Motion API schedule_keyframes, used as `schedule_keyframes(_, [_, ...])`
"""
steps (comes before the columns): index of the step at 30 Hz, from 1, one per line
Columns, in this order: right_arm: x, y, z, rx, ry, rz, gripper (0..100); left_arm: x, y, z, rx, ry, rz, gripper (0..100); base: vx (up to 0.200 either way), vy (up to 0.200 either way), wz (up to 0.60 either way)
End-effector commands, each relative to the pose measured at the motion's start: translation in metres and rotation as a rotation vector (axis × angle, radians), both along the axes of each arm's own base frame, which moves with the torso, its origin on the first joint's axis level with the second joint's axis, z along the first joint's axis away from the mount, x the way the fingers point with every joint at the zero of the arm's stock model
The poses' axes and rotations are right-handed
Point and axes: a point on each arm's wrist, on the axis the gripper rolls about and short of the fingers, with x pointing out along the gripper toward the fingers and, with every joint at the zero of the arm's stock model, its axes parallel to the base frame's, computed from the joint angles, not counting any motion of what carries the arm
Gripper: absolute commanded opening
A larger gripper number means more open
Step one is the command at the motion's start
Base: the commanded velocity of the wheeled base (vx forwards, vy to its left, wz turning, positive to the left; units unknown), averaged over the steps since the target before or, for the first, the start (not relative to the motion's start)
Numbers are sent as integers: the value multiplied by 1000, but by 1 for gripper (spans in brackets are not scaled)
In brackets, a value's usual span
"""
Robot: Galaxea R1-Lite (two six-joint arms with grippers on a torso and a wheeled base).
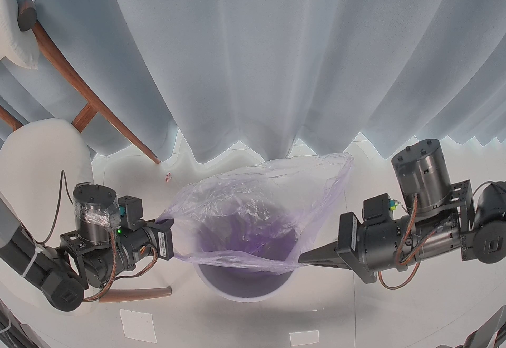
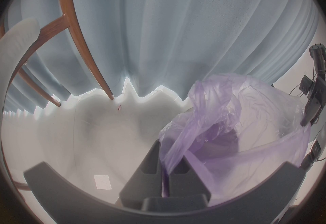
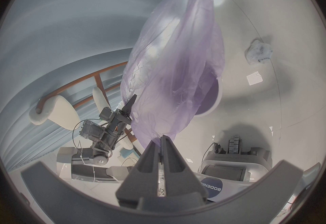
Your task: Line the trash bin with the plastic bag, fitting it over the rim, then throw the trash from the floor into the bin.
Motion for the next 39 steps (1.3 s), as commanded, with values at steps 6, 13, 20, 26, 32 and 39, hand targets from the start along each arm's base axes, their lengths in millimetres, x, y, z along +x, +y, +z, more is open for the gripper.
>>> schedule_keyframes(6, [-26, -21, -1, 31, 19, 68, 0, -16, 1, -13, 30, 56, -39, 0, 0, 0, 0])
schedule_keyframes(13, [-31, -27, -5, 11, -19, 97, 0, -16, -2, -13, 15, 42, -50, 0, 0, 0, 0])
schedule_keyframes(20, [-24, -20, -9, -6, -28, 110, 0, -14, -2, -16, 18, 48, -44, 0, 0, 0, 0])
schedule_keyframes(26, [-24, -21, -11, -10, -21, 109, 0, -12, 0, -17, 16, 34, -25, 0, 0, 0, 0])
schedule_keyframes(32, [-21, -18, -8, 26, -55, 101, 0, -9, -4, -16, 8, -11, -18, 0, 0, 67, 0])
schedule_keyframes(39, [-20, -19, -7, 44, -77, 92, 0, -5, -6, -19, -2, -24, -16, 0, 0, 29, 0])
